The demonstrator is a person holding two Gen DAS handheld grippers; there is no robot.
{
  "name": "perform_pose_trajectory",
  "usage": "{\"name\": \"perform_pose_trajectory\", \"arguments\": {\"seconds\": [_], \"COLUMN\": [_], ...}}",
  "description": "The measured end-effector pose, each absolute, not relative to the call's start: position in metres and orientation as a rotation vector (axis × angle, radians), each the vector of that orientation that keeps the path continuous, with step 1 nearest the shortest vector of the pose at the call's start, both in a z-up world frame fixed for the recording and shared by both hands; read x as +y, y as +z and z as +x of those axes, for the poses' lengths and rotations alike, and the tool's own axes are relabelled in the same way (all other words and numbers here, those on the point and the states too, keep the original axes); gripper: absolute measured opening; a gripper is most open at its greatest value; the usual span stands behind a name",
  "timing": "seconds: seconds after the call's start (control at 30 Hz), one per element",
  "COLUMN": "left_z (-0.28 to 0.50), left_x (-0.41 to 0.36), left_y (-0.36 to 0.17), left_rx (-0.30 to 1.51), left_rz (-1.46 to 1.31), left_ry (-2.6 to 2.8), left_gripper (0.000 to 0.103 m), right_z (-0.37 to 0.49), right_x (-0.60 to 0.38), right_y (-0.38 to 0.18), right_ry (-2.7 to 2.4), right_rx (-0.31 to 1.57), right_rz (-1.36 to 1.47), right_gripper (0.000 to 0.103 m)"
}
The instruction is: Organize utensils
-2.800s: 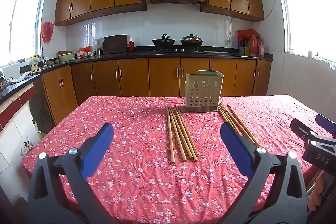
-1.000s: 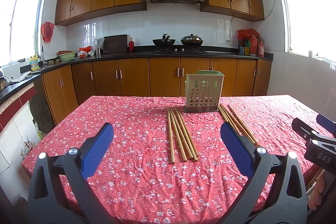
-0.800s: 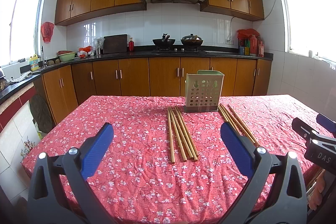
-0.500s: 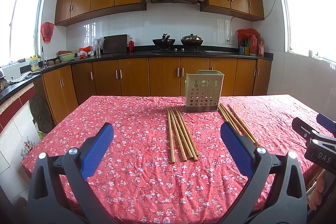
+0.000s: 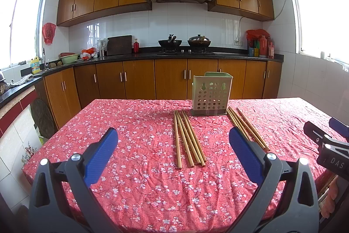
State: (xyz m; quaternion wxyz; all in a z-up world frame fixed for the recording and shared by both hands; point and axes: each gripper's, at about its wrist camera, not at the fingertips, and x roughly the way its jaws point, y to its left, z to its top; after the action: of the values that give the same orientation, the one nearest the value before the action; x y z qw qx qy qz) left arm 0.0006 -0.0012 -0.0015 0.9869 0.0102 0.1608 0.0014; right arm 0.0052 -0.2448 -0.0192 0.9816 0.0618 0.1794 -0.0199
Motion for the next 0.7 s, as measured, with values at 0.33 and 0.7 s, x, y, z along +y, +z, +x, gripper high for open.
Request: {"name": "perform_pose_trajectory", "arguments": {"seconds": [0.33,0.7], "left_z": [0.001,0.038], "left_x": [-0.002,0.02], "left_y": [-0.005,-0.031], "left_rx": [0.328,0.512], "left_rz": [0.02,-0.027], "left_ry": [0.003,0.121], "left_gripper": [0.099,0.099], "right_z": [0.006,0.047], "right_x": [-0.245,-0.263], "right_y": [-0.021,-0.045], "right_ry": [-0.041,-0.082], "right_rx": [0.364,0.523], "right_rz": [0.127,0.168], "right_gripper": [0.101,0.098]}}
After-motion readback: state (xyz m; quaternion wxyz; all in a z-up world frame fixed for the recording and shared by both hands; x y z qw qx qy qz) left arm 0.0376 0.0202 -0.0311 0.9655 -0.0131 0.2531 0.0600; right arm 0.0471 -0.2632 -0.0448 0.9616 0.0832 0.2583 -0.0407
